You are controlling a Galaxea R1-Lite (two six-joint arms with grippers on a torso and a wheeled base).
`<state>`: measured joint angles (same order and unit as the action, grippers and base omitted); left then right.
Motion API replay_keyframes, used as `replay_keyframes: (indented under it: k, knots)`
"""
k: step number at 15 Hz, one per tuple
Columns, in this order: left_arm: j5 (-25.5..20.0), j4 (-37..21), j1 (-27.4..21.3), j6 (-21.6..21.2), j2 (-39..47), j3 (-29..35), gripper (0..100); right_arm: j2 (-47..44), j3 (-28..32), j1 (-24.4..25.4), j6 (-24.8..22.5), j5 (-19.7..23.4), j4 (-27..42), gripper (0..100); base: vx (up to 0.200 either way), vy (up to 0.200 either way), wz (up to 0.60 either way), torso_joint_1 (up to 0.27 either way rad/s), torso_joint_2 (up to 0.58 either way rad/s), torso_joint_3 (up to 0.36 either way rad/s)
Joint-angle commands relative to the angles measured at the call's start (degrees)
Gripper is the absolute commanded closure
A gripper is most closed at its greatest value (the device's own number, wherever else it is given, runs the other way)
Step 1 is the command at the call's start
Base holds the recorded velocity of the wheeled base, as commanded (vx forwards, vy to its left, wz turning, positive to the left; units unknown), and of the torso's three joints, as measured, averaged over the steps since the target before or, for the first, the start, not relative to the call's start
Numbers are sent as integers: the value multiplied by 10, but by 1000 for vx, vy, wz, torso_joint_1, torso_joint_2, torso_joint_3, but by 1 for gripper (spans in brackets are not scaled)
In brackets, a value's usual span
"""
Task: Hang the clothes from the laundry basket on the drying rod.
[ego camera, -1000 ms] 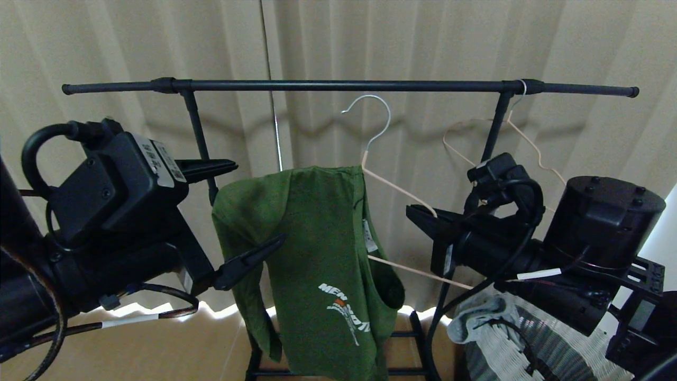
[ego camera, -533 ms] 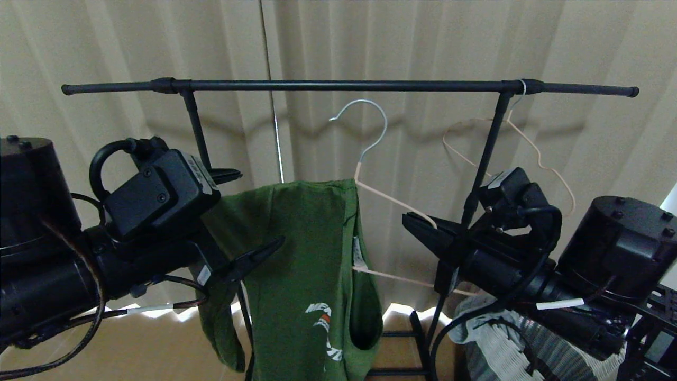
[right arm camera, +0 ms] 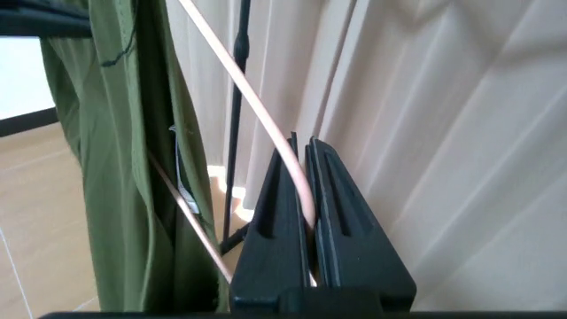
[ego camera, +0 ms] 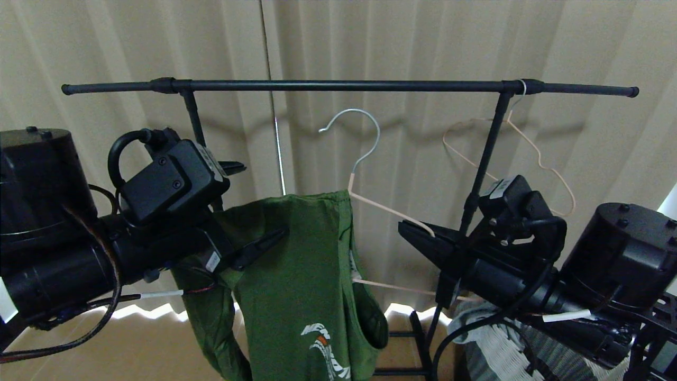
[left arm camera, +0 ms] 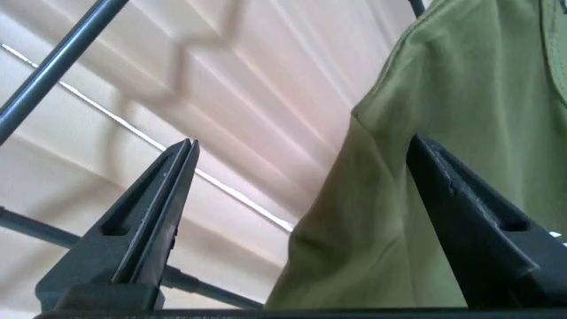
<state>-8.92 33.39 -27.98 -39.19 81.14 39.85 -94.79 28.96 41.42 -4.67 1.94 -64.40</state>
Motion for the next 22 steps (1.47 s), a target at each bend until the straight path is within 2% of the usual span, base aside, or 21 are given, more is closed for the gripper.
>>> replay_keyframes:
  k: [1, 2, 13, 14, 15, 16, 18, 20, 22]
  knots:
    - [0, 0, 0, 0, 5, 4, 0, 0, 2, 1, 0, 1, -1, 100, 0, 0, 0, 0, 0, 0]
    - [0, 0, 0, 0, 7, 4, 100, 0, 3, 1, 0, 2, -1, 100, 0, 0, 0, 0, 0, 0]
    - [1, 4, 0, 0, 8, 3, 100, 4, 0, 1, -3, 6, -18, 100, 0, 0, 0, 0, 0, 0]
    - [3, 13, 2, 0, 9, 1, 100, 5, 0, 0, -3, 6, -17, 0, 0, 0, 0, 0, 0, 0]
    - [6, 26, 6, 1, 13, 2, 100, 5, 0, -2, -3, 4, -17, 0, 0, 0, 0, 0, 0, 0]
    - [31, 38, 23, 1, 20, 4, 100, 8, 2, -9, -3, 3, -20, 0, 0, 0, 0, 0, 0, 0]
    - [95, 55, 28, 5, 35, 17, 100, 19, 0, -19, -3, 3, -20, 0, 0, 0, 0, 0, 0, 0]
    - [136, 91, 28, 20, 53, 36, 100, 24, -16, -21, -3, 2, -18, 0, 0, 0, 0, 0, 0, 0]
    - [151, 131, 26, 39, 71, 50, 100, 23, -31, -21, -3, 3, -20, 0, 0, 0, 0, 0, 0, 0]
